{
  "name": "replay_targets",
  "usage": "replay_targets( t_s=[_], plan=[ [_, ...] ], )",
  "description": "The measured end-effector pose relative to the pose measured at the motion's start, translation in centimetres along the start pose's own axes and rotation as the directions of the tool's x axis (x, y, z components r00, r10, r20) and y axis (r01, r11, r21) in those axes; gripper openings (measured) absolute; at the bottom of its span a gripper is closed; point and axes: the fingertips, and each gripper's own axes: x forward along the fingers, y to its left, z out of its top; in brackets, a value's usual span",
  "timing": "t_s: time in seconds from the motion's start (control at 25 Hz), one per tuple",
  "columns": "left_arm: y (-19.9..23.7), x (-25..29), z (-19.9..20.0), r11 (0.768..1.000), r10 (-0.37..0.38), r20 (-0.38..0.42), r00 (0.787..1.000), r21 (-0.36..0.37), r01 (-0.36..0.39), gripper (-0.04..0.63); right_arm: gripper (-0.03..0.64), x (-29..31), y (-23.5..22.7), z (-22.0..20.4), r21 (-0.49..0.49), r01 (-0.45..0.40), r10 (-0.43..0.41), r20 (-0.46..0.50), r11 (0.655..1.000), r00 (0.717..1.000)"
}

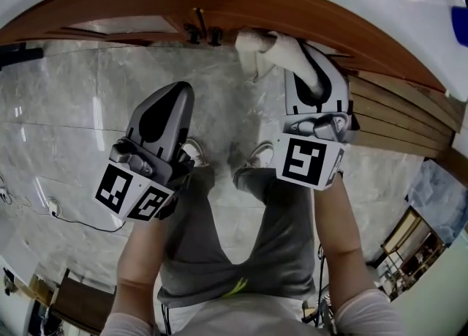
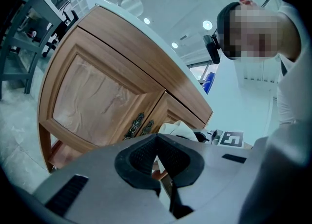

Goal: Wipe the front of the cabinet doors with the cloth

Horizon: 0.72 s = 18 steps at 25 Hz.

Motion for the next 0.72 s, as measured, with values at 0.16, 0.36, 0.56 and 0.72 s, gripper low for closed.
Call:
replay_targets(
  t_s=[0.16,0.36,0.56,0.72],
  plan=[
    [-0.8,1.3,-0.7,1.0,-0.012,-0.003,1.0,0.008,0.012,0.017,0.072,-0.9,-1.2,-2.1,-0.009,0.023,-0.023,-0.02,1.0,1.0],
    [-2.6,2.7,-1.4,1.0,-0.025,-0.015,1.0,0.004,0.025,0.015,0.072,-2.5,-3.5,-4.9,-0.014,0.05,-0.051,-0.054,0.999,0.997],
    [-4.7,4.1,-2.2,0.999,-0.052,-0.033,0.998,-0.005,0.052,0.016,0.072,-4.5,-5.5,-7.8,-0.015,0.077,-0.078,-0.112,0.997,0.991],
    [-6.1,4.8,-2.6,0.998,-0.065,-0.04,0.997,-0.009,0.065,0.015,0.072,-6.0,-6.7,-9.6,-0.008,0.1,-0.1,-0.147,0.995,0.984]
  ],
)
